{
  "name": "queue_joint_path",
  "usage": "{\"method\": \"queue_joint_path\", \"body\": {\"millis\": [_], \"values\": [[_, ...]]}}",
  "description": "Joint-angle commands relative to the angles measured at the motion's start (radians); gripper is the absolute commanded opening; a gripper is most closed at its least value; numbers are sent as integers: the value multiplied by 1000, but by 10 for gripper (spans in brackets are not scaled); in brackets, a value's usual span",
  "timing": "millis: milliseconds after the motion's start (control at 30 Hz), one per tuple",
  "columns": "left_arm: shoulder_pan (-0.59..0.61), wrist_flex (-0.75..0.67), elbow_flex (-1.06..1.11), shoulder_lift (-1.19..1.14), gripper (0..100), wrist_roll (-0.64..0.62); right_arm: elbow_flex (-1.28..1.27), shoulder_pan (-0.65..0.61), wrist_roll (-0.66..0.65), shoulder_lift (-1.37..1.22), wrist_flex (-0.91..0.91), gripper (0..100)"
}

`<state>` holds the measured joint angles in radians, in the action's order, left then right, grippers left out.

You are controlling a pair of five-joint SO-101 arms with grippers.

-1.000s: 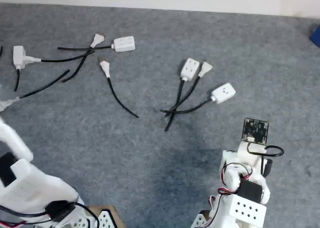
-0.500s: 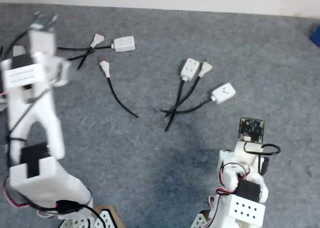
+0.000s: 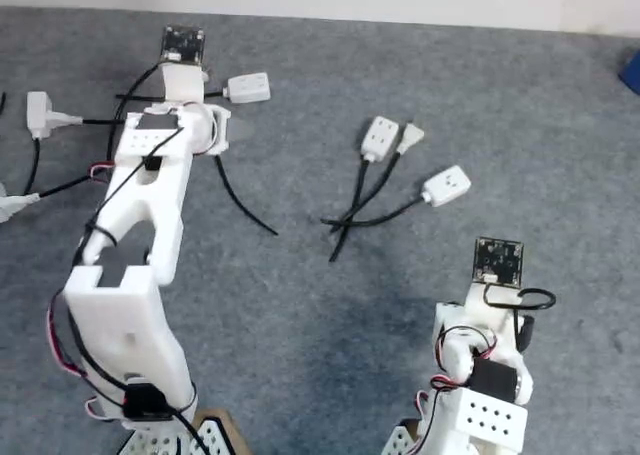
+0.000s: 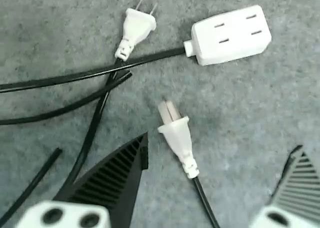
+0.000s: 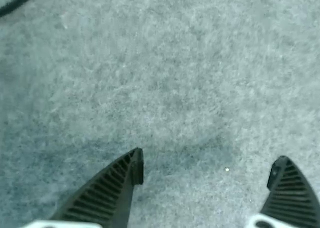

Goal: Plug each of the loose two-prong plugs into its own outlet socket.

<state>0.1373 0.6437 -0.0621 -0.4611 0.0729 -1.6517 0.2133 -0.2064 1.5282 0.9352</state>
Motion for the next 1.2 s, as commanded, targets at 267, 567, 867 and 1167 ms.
{"method": "queue_joint_path", "body": {"millis": [267, 567, 867, 1167], "values": [[-183, 92, -249, -77, 411, -3, 13, 59, -25, 15, -35, 379], [-354, 173, -367, -79, 411, -3, 252, 21, -28, 5, 142, 379], [-450, 135, -429, -208, 411, 123, 496, -61, -137, -151, 300, 379], [-446, 132, -845, -584, 411, 132, 561, -189, -41, -265, 297, 379]]}}
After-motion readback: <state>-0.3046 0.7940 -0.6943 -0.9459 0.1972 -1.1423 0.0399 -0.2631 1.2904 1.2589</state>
